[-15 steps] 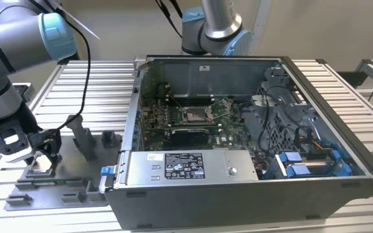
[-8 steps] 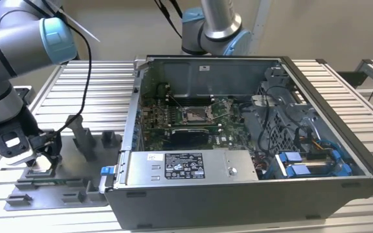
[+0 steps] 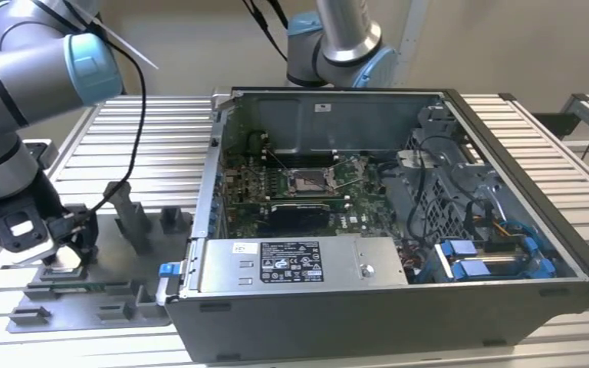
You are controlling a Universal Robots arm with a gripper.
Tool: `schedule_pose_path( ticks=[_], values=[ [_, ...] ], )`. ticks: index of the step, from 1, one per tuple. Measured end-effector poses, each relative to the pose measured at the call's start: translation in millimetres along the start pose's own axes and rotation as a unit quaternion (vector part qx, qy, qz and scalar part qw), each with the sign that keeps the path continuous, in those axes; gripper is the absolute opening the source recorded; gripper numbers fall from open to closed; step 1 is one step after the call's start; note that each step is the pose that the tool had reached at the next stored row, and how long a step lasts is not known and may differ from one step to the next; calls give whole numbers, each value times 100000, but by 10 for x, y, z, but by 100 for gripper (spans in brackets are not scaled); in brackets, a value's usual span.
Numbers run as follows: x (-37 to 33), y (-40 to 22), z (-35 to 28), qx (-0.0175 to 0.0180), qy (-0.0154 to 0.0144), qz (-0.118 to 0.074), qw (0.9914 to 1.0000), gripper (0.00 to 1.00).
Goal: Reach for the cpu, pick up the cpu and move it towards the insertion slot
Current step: 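Pick up the cpu and move it towards the insertion slot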
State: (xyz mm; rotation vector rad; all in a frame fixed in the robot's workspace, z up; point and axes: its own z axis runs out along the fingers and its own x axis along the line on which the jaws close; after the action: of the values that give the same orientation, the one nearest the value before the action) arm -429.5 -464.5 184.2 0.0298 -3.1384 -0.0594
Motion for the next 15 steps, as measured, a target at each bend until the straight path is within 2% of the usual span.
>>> schedule_pose_path(
  ticks=[9,10,15],
  values=[
    [4,0,8,0,-1,1,100000,100],
    [5,0,7,3,5,0,100000,0],
    [6,0,8,0,1,1,100000,0]
  ],
)
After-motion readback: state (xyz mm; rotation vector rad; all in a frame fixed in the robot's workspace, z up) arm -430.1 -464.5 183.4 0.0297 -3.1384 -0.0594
